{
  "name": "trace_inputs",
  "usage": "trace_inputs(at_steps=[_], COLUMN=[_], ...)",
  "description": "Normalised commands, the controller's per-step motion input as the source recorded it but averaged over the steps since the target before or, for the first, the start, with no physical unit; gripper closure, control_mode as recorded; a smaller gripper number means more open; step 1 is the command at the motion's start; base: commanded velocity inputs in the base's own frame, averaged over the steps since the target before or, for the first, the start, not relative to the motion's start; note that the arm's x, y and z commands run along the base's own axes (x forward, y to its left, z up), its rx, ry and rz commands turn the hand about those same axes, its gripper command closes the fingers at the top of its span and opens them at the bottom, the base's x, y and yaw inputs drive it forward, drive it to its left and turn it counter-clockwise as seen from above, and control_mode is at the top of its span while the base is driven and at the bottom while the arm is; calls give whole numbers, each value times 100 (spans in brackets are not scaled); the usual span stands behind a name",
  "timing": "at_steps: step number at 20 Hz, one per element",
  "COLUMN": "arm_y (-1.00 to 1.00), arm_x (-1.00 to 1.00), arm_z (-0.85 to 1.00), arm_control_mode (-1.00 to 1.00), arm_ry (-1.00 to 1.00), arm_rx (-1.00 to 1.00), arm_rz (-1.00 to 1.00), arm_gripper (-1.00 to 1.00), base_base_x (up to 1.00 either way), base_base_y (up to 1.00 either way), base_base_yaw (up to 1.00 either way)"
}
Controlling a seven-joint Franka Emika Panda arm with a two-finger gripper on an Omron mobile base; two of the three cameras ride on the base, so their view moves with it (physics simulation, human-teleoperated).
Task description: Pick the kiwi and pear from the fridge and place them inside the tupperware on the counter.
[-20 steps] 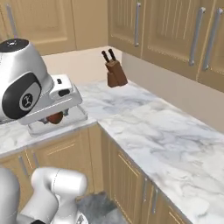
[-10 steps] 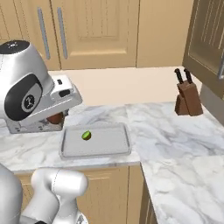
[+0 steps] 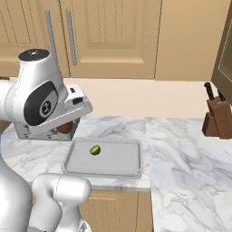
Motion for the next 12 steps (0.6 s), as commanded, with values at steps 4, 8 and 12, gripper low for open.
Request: trace_inputs(at_steps=[4, 8, 12], arm_y=[-37, -5, 0], arm_x=[6, 48, 76], arm_z=[-93, -77, -44], arm_control_mode=[-100, -100, -100], arm_ry=[-20, -27, -5], arm_rx=[0, 0, 0], arm_rz=[0, 0, 0], arm_gripper=[100, 100, 100], base_base_x=[0, 0, 0], base_base_y=[0, 0, 0], base_base_yaw=[0, 0, 0])
